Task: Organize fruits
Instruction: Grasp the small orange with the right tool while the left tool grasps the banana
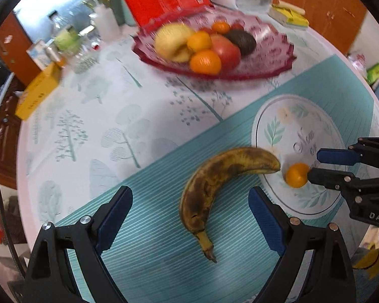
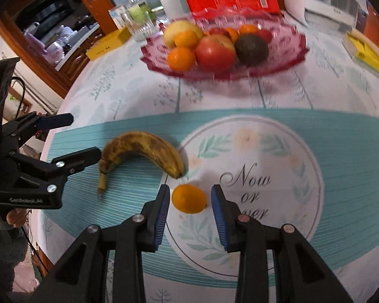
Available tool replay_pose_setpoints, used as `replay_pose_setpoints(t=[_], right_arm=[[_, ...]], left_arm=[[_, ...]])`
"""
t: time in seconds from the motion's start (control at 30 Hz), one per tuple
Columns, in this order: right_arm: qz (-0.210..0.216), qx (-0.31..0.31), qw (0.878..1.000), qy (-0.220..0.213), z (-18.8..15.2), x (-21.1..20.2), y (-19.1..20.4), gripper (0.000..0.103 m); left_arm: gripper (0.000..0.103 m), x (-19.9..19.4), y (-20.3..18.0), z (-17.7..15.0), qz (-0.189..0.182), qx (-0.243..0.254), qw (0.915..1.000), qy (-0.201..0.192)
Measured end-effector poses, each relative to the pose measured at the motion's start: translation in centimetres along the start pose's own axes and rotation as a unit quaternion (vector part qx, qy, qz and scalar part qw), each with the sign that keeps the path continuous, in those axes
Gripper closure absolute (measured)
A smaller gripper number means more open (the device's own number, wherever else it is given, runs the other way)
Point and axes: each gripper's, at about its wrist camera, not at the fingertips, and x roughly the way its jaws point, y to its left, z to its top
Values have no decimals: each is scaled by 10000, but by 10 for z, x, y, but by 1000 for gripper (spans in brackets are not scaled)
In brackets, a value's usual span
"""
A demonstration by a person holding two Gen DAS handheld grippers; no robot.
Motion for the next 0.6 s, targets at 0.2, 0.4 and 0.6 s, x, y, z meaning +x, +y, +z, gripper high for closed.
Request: replay_pose_setpoints(t=[0.2,0.4,0.6], right_arm=[[-30,37,9999,95,-12,13,1,69],[-39,166,9998,96,-15,21,0,69],[-80,84,9999,19,-13,25,7,68]], left_arm=[[11,33,-3,0,-167,239,9993,223],[19,50,-3,2,-319,294,9986,298],[26,60,-1,3,-408,351,9980,339]])
